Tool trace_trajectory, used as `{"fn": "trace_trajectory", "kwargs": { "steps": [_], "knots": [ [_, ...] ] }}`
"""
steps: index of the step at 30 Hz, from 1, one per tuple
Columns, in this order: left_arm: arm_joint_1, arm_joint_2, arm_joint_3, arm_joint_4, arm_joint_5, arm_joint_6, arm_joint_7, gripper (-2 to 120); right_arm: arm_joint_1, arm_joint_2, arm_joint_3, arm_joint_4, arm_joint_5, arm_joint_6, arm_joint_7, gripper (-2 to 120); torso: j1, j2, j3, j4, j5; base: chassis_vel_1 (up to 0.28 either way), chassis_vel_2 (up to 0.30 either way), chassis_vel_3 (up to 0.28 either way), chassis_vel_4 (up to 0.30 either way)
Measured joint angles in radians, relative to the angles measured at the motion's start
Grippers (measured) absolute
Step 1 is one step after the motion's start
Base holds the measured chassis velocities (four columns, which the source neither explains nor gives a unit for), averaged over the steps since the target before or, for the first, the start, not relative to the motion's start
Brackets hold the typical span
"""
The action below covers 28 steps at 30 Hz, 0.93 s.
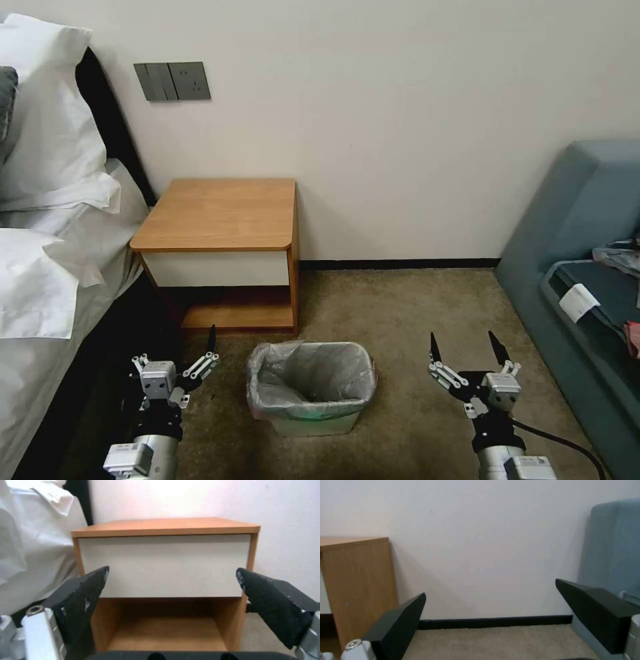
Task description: Pick up the garbage bag from the table and place it over the trash can.
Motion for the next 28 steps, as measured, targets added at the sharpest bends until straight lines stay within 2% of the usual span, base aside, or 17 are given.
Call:
{"fn": "trace_trajectory", "kwargs": {
  "steps": [4,28],
  "knots": [
    [0.005,-0.008,0.001,-0.003,0.005,0.004,0.017,100,-0.004,-0.003,0.004,-0.001,-0.005,0.002,0.000,100,0.000,0.000,0.000,-0.0001,0.0001,0.000,0.000,0.000,0.000],
    [0.003,-0.008,0.003,-0.003,0.003,0.009,0.014,100,-0.001,-0.006,0.003,-0.002,-0.006,-0.001,0.000,100,0.000,0.000,0.000,0.0000,0.0000,0.000,0.000,0.000,0.000]
  ]
}}
